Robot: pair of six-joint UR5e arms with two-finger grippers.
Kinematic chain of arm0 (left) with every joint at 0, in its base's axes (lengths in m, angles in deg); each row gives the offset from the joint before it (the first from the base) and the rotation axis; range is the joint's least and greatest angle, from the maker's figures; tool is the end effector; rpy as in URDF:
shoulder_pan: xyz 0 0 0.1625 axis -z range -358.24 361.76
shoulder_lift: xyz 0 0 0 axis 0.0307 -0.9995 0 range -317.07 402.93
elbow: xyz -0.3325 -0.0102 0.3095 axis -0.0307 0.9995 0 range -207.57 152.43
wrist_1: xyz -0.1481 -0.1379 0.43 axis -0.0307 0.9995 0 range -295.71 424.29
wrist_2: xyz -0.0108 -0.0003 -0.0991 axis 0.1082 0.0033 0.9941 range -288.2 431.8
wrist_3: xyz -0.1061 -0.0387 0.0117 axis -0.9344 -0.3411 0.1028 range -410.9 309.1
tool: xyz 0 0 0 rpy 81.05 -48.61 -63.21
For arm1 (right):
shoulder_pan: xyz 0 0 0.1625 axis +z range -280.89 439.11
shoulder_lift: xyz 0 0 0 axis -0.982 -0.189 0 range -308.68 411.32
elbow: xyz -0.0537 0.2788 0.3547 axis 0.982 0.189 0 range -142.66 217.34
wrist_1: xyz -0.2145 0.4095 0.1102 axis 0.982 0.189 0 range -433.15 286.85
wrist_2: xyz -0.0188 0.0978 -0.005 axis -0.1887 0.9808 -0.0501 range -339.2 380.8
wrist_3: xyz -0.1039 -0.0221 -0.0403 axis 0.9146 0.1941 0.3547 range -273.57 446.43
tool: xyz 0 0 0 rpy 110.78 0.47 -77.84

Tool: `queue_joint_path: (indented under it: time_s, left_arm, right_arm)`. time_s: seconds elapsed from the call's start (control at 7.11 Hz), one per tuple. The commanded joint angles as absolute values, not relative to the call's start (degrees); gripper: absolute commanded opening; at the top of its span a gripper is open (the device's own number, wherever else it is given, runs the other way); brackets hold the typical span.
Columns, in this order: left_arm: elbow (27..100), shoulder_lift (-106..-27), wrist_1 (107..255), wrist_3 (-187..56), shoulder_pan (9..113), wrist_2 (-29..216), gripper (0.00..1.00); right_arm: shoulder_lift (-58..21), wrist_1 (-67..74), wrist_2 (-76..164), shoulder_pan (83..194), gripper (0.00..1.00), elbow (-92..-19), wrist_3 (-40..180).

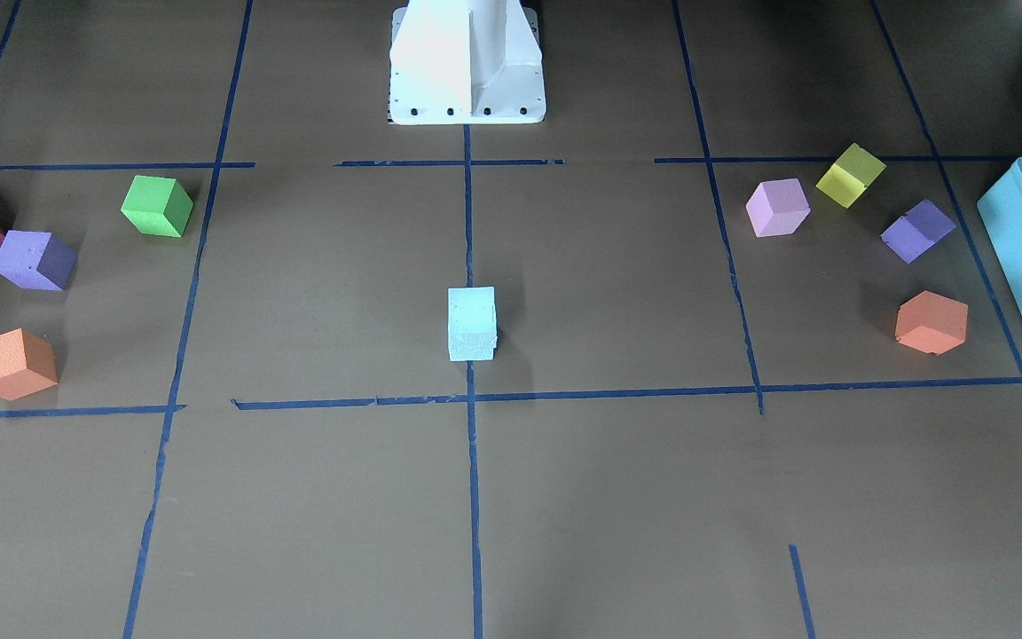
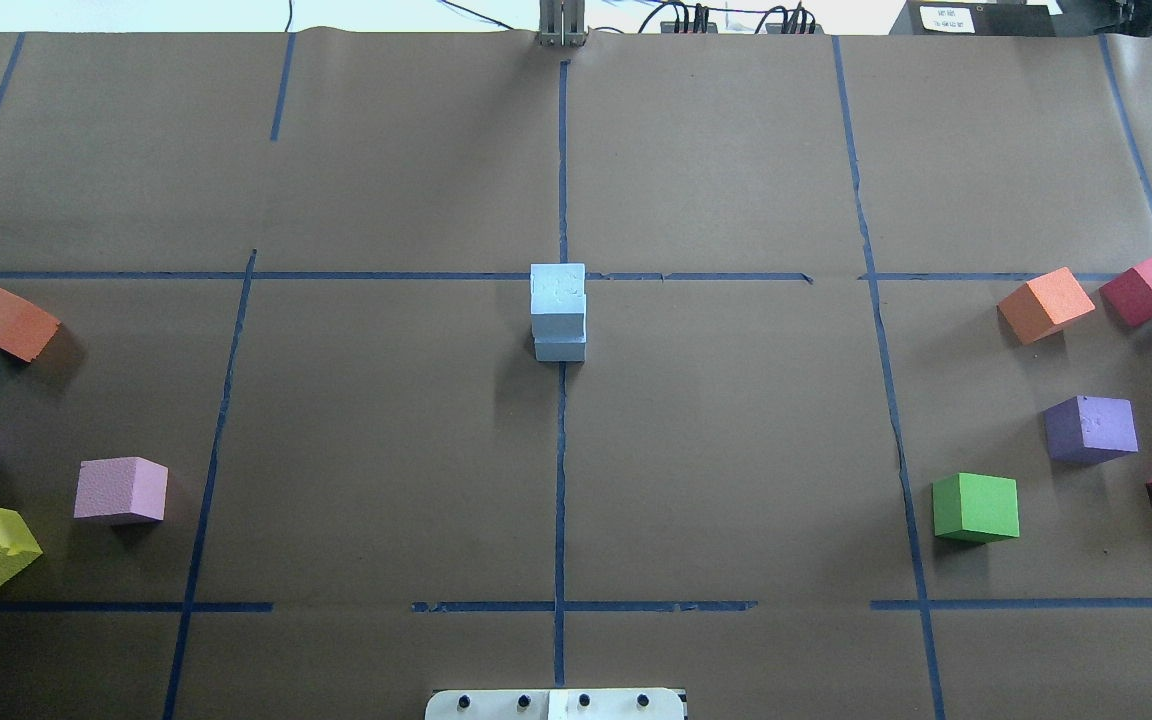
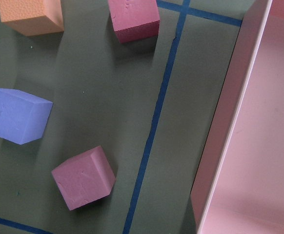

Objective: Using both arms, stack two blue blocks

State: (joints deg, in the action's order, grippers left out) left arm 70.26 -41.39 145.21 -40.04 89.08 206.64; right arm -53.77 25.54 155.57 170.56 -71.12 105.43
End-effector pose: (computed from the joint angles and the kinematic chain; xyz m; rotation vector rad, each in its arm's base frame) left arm -0.0298 -0.5021 0.6895 -0.0587 0.7888 0.1767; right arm 0.0641 -0.4273 0.6639 0.0522 -0.7862 -0.2541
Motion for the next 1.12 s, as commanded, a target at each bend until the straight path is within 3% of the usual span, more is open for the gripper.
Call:
queue_joint_path:
  time_s: [0.0,0.98]
  left_arm:
    - [70.34,-41.35,145.23,-40.09,89.03,206.63,1.0]
    - [70.69,-41.35,145.23,-40.0,89.03,206.72,1.0]
  right_arm:
    - [-53.71,25.47,155.54,170.08,1.0,-71.12,105.5]
    - [-53.8,25.47,156.07,169.02,1.0,-71.03,105.41]
